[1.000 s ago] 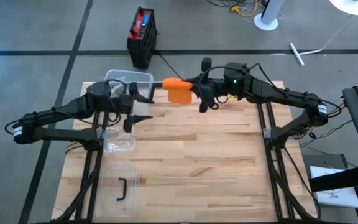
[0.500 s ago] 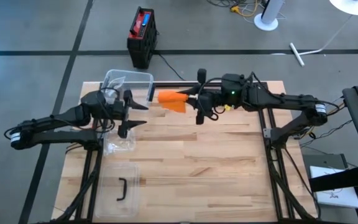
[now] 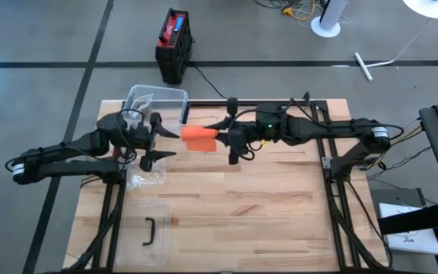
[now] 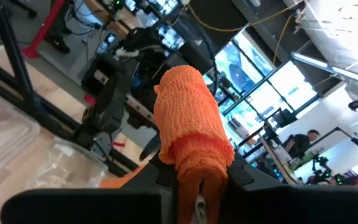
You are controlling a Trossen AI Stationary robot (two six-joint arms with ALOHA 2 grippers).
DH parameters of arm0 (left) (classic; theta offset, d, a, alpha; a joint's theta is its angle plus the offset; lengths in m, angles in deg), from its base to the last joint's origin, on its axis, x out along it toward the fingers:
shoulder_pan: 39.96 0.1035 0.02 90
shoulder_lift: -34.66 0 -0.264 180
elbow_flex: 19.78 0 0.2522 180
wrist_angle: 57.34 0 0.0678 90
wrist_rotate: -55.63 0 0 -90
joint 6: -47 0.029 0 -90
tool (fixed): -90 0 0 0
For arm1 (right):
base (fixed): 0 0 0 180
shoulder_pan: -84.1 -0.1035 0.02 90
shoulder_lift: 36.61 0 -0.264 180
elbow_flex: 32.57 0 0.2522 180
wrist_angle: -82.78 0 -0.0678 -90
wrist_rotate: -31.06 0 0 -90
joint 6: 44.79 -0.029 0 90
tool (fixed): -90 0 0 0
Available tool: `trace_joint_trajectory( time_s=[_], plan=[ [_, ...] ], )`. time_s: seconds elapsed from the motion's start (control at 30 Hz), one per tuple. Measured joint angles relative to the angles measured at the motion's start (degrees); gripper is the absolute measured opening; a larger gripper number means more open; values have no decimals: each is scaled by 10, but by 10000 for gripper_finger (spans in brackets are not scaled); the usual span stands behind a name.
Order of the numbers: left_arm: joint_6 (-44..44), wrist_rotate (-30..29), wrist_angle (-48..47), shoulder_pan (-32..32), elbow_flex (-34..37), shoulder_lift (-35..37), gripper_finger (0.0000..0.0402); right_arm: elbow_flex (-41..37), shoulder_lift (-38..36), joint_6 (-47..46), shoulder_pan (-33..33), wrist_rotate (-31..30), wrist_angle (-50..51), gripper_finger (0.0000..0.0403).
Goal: Roll bandage
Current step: Roll the orange bandage
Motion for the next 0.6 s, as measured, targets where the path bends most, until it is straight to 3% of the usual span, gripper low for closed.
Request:
trace_joint_trajectory(
  time_s=[0.6],
  plan=[
    [27,2,32,0,11,13,207,-27,47,-17,-1,1,-14,43]
  ],
)
